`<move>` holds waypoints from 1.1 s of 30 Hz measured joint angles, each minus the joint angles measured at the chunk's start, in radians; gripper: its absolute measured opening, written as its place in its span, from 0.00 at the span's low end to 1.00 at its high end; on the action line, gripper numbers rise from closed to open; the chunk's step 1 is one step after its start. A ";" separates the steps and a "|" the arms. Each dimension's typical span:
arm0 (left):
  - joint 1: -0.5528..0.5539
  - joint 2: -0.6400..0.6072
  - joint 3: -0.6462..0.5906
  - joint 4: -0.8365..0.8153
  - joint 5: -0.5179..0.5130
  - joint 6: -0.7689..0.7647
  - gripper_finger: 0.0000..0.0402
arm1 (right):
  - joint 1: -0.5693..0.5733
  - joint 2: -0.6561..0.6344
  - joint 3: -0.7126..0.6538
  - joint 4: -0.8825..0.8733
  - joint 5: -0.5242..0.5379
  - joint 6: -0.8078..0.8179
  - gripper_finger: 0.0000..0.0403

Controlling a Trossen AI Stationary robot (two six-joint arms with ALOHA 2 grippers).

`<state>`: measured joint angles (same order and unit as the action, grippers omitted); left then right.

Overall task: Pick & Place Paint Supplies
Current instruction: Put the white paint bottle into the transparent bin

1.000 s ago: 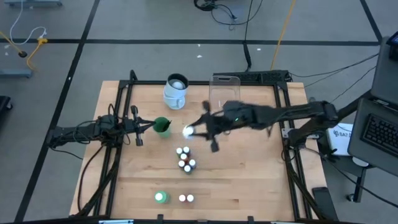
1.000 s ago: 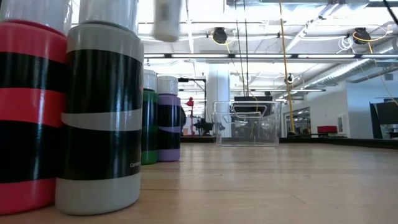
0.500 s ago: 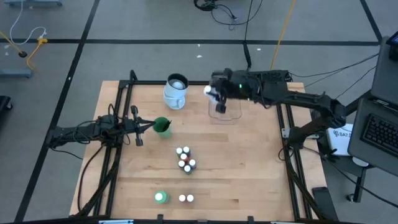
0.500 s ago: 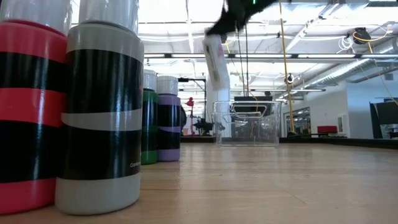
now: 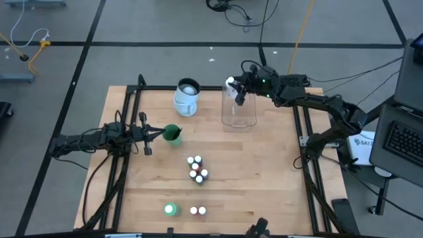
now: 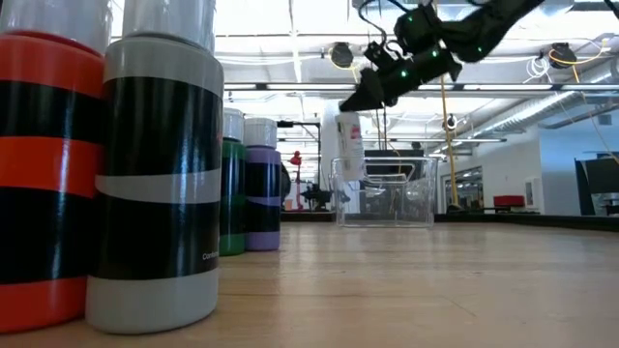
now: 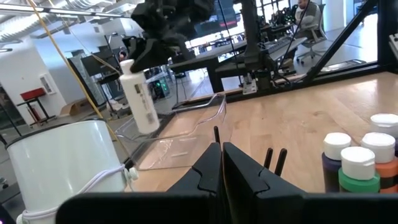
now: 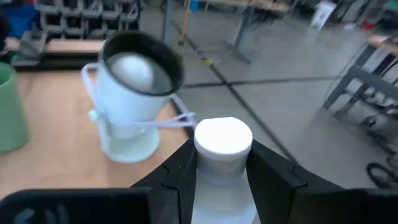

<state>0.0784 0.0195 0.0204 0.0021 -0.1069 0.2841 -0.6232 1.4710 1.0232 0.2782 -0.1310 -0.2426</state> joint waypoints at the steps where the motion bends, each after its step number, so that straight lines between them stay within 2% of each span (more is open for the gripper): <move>1: 0.000 0.000 0.000 0.000 0.000 -0.003 0.05 | -0.007 0.009 -0.016 0.039 0.000 -0.001 0.27; 6: 0.000 0.000 0.000 0.000 -0.001 -0.005 0.05 | -0.049 0.027 -0.095 0.143 0.000 0.025 0.28; 15: 0.000 0.000 -0.002 0.008 -0.024 -0.018 0.05 | -0.070 0.140 -0.096 0.267 -0.001 0.097 0.28; 24: 0.000 0.000 -0.002 0.008 -0.024 -0.018 0.05 | -0.078 0.281 -0.094 0.403 0.030 0.104 0.28; 33: 0.000 0.000 -0.002 0.008 -0.033 -0.018 0.05 | -0.078 0.299 -0.093 0.422 0.053 0.086 0.34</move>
<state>0.0783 0.0193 0.0189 0.0101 -0.1398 0.2665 -0.7010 1.7697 0.9302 0.7005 -0.0784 -0.1562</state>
